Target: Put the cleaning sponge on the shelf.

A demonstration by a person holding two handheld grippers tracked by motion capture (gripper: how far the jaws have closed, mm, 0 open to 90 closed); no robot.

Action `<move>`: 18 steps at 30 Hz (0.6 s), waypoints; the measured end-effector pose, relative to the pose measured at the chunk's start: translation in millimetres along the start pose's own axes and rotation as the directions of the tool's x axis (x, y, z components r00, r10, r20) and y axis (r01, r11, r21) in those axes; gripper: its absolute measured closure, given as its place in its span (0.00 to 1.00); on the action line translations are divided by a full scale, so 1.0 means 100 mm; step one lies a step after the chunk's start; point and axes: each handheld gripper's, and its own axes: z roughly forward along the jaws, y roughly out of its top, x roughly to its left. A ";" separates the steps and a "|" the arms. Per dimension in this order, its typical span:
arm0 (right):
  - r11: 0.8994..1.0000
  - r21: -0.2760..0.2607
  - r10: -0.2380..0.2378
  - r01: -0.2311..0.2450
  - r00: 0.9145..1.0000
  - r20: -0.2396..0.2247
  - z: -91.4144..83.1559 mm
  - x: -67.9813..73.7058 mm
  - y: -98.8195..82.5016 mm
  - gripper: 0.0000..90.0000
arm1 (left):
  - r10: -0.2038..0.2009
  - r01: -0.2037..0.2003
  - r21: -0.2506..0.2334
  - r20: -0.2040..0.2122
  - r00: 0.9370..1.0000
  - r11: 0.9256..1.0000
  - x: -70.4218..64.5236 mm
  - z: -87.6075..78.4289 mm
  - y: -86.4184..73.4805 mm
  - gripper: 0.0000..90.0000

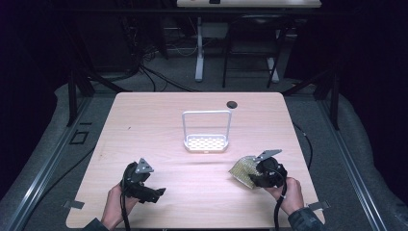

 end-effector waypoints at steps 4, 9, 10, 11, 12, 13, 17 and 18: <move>1.000 -0.026 -0.001 0.000 1.000 -0.004 -0.02 0.05 0.02 0.62 | -0.006 0.006 -0.003 -0.005 1.000 1.000 0.01 0.00 0.00 0.06; 0.999 -0.048 -0.012 0.012 1.000 -0.003 -0.05 0.07 0.07 0.62 | -0.010 0.011 0.011 -0.006 1.000 1.000 0.03 0.02 -0.01 0.06; 0.999 -0.048 -0.024 0.024 1.000 0.000 -0.05 0.11 0.08 0.62 | -0.010 0.011 0.008 -0.010 1.000 1.000 0.02 0.01 -0.01 0.05; 0.999 -0.048 -0.024 0.024 1.000 0.000 -0.05 0.11 0.08 0.62 | -0.012 0.012 0.005 -0.012 1.000 1.000 0.02 0.01 -0.01 0.05; 0.999 -0.039 -0.033 0.033 0.999 0.004 -0.05 0.14 0.09 0.62 | -0.013 0.013 0.003 -0.013 1.000 1.000 0.01 0.01 -0.01 0.05; 0.998 -0.041 -0.037 0.037 0.999 0.007 -0.05 0.15 0.10 0.62 | -0.013 0.013 0.003 -0.013 1.000 1.000 0.00 0.01 -0.01 0.05; 0.998 -0.062 -0.033 0.032 0.999 -0.001 -0.07 0.16 0.13 0.62 | -0.017 0.017 0.003 -0.013 1.000 1.000 0.02 0.03 0.00 0.05; 0.997 -0.078 -0.023 0.022 1.000 -0.011 -0.10 0.16 0.17 0.62 | -0.018 0.018 0.006 -0.013 1.000 1.000 0.02 0.04 0.00 0.05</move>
